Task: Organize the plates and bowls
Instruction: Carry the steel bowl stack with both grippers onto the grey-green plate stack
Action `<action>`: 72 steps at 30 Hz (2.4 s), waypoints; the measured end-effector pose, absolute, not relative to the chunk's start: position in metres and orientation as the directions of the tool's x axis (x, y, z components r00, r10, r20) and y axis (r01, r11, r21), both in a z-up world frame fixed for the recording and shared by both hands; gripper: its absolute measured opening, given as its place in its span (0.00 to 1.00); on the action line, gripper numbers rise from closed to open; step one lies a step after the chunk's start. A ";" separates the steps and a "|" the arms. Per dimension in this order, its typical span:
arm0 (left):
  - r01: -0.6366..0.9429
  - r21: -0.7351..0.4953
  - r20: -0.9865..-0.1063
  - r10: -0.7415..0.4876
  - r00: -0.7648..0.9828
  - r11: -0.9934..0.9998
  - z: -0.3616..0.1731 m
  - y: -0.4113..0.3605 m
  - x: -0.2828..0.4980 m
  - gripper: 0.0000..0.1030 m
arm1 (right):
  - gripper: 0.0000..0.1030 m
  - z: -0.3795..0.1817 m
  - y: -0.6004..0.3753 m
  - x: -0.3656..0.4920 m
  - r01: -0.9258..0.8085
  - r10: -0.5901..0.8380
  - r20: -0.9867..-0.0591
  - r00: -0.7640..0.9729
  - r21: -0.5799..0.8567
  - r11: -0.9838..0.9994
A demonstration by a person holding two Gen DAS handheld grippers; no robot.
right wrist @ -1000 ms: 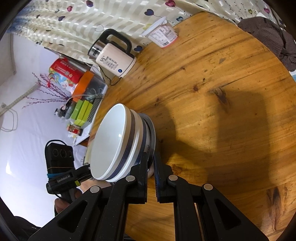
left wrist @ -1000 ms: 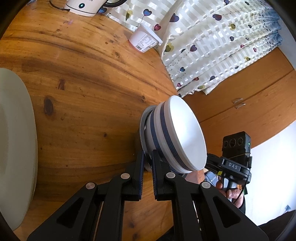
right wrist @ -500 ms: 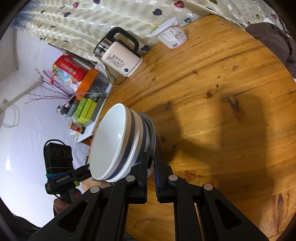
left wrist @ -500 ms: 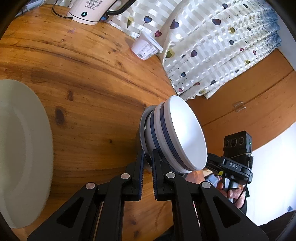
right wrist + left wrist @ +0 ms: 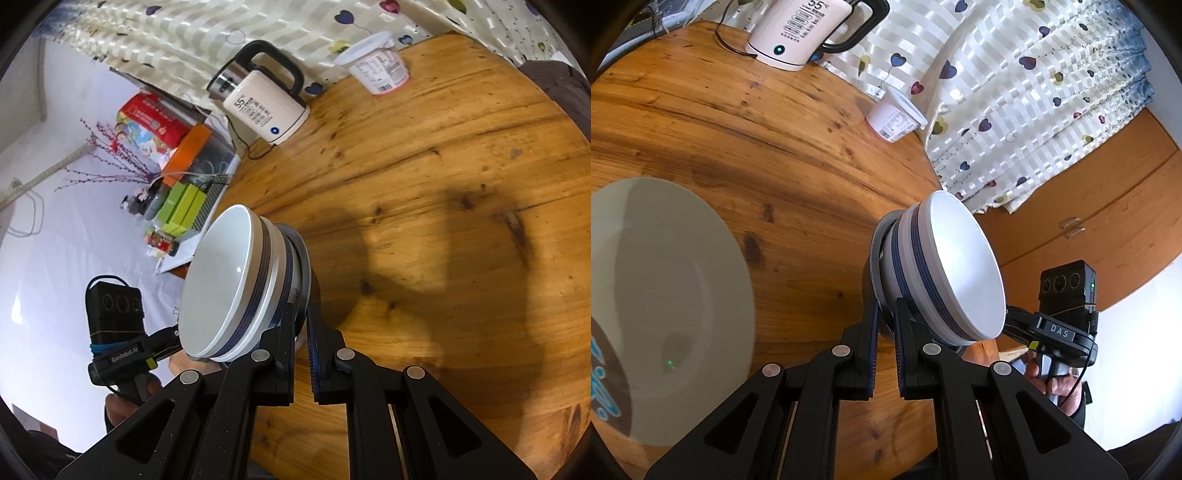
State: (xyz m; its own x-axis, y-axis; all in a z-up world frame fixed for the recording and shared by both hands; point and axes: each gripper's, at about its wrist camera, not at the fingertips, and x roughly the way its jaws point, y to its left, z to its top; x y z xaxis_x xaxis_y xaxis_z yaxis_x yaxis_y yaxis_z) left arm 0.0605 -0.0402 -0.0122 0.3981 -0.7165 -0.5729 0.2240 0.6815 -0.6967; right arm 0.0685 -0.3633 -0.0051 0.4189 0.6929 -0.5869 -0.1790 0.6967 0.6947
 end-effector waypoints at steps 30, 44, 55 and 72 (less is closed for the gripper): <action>0.103 -0.680 -0.577 -0.617 0.536 0.726 -0.005 0.056 0.029 0.06 | 0.07 0.007 -0.259 0.102 -0.305 0.747 -0.592 0.301 0.683 0.664; 0.028 -0.677 -0.591 -0.566 0.575 0.735 -0.010 0.095 0.016 0.06 | 0.07 -0.002 -0.211 0.111 -0.341 0.762 -0.604 0.233 0.683 0.645; -0.021 -0.667 -0.609 -0.528 0.592 0.745 -0.015 0.113 0.010 0.06 | 0.07 -0.012 -0.183 0.118 -0.352 0.767 -0.614 0.186 0.687 0.635; -0.067 -0.661 -0.626 -0.500 0.599 0.747 -0.022 0.122 0.006 0.07 | 0.09 -0.016 -0.165 0.122 -0.374 0.750 -0.642 0.162 0.663 0.648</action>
